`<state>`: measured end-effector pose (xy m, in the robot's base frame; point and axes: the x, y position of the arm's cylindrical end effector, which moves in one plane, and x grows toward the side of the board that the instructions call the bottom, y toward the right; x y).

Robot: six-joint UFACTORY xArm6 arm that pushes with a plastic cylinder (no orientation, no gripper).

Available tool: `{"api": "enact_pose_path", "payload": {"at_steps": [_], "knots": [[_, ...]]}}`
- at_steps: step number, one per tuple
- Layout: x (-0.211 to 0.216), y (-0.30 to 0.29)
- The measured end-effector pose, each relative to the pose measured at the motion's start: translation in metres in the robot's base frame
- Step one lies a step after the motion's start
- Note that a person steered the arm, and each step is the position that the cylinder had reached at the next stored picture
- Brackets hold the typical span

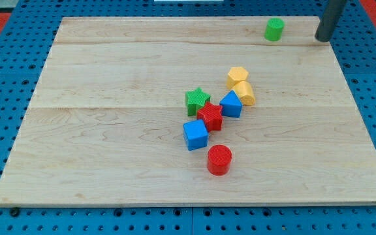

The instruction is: Move the green circle towards left

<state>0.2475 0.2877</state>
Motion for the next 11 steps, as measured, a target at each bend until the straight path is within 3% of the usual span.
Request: {"api": "enact_pose_path", "payload": {"at_steps": [1, 2, 3, 4, 5, 6, 11], "knots": [[-0.04, 0.0], [-0.044, -0.036], [-0.039, -0.1], [-0.01, -0.113], [0.002, -0.072], [0.043, -0.095], [0.014, -0.131]]}}
